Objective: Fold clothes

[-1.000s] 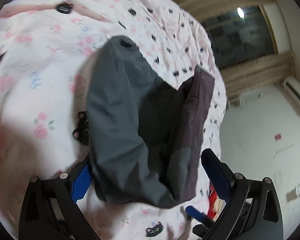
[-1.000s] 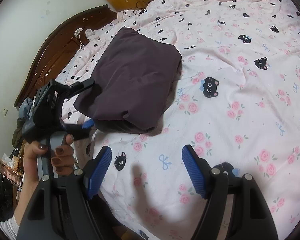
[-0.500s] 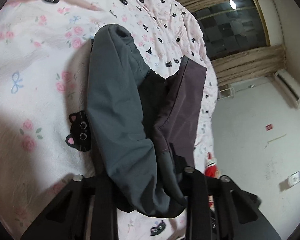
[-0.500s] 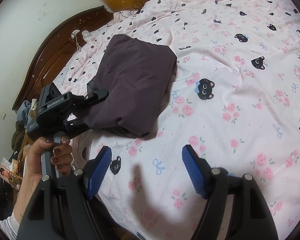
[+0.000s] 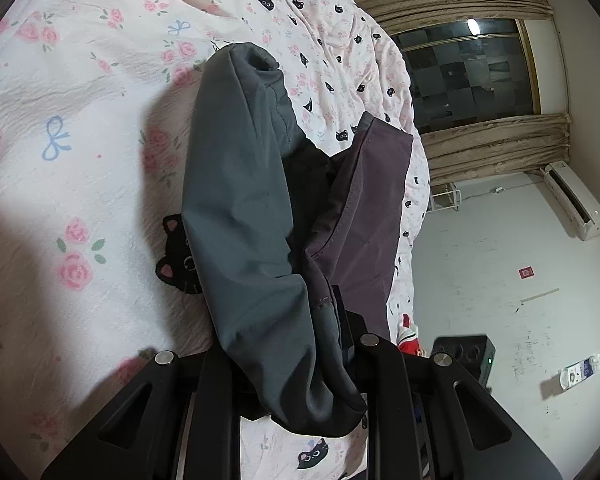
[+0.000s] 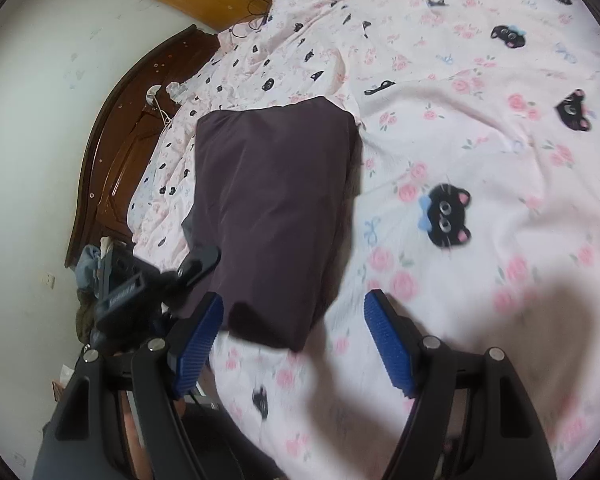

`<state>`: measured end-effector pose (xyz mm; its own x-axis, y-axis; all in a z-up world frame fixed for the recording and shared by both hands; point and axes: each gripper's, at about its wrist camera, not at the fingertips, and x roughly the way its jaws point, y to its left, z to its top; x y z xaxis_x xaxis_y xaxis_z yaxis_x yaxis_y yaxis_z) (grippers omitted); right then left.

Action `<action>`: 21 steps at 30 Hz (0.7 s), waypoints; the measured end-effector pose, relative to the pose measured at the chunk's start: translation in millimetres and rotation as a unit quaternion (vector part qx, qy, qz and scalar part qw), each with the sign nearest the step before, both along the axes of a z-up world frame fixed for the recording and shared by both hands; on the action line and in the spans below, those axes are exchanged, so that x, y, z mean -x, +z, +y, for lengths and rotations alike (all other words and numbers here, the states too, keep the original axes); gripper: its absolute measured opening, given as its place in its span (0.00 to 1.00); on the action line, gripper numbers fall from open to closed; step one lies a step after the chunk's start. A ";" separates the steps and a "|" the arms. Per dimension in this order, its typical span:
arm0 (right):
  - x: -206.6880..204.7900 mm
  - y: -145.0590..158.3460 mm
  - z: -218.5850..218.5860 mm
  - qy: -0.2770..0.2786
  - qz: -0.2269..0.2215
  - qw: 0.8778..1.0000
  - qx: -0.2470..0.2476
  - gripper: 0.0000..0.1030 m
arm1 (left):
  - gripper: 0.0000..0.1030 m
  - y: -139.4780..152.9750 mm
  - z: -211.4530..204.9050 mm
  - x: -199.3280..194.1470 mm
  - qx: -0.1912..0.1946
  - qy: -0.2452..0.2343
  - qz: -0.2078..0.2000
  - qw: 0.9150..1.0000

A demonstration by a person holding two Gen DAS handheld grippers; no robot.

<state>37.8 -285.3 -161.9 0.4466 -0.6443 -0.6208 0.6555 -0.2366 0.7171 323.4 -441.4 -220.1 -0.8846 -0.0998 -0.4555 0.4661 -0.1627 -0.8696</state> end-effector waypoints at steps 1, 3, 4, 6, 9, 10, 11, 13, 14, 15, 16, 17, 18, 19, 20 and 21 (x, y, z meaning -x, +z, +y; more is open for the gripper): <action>0.7 -2.6 -5.3 0.001 -0.006 1.000 -0.002 0.74 | 0.17 -0.2 0.3 -0.1 -0.001 0.001 -0.002 1.000; 0.7 -6.0 -14.0 0.005 -0.016 1.000 0.002 0.74 | 0.17 -0.6 0.8 -0.2 -0.003 0.002 -0.005 1.000; 0.2 -7.8 -18.5 0.006 -0.021 1.000 0.004 0.74 | 0.17 -1.9 1.0 -1.0 -0.005 0.002 -0.004 1.000; -1.1 -11.3 -27.9 0.008 -0.029 1.000 0.007 0.74 | 0.17 -4.6 1.4 -2.6 -0.010 0.003 -0.002 1.000; -4.7 -18.2 -42.2 0.015 -0.041 0.999 0.008 0.63 | 0.17 -5.5 2.8 -3.5 -0.013 0.005 -0.006 1.000; -6.1 -20.0 -46.2 0.016 -0.044 0.999 0.008 0.62 | 0.17 -7.2 2.8 -4.5 -0.015 0.007 -0.007 1.000; -7.5 -21.6 -49.9 0.016 -0.045 0.999 0.009 0.61 | 0.17 -9.0 2.7 -5.5 -0.018 0.009 -0.009 1.000; -9.8 -22.8 -55.5 0.017 -0.046 0.999 0.012 0.52 | 0.17 -9.7 3.0 -6.3 -0.020 0.011 -0.011 1.000; -10.7 -22.0 -56.7 0.018 -0.044 0.999 0.015 0.47 | 0.17 -8.9 3.6 -6.4 -0.019 0.012 -0.010 1.000; -11.7 -21.1 -57.9 0.019 -0.043 0.999 0.018 0.42 | 0.17 -8.1 4.2 -6.4 -0.017 0.013 -0.009 1.000; -13.5 -17.9 -57.9 0.022 -0.035 0.999 0.022 0.40 | 0.17 -7.3 4.8 -6.4 -0.016 0.013 -0.008 1.000; -15.7 -14.0 -57.4 0.026 -0.025 0.999 0.026 0.38 | 0.17 -6.5 5.3 -6.4 -0.014 0.014 -0.007 1.000; -18.4 -8.0 -56.3 0.030 -0.013 0.999 0.031 0.37 | 0.17 -3.2 6.6 -7.5 -0.010 0.016 -0.002 1.000; -21.2 -1.4 -55.0 0.033 -0.001 0.999 0.036 0.36 | 0.17 0.2 7.8 -8.7 -0.007 0.017 0.004 1.000; -24.3 5.8 -54.7 0.035 0.010 0.998 0.041 0.36 | 0.17 5.2 9.3 -10.5 0.001 0.019 0.009 1.000; -28.3 14.6 -54.2 0.038 0.025 0.998 0.047 0.36 | 0.17 10.1 11.0 -12.2 0.010 0.020 0.013 1.000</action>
<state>66.1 -339.5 -147.3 0.4669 -0.6655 -0.5824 0.7045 -0.1182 0.6998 335.6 -430.4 -209.9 -0.8912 -0.1438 -0.4303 0.4501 -0.1611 -0.8783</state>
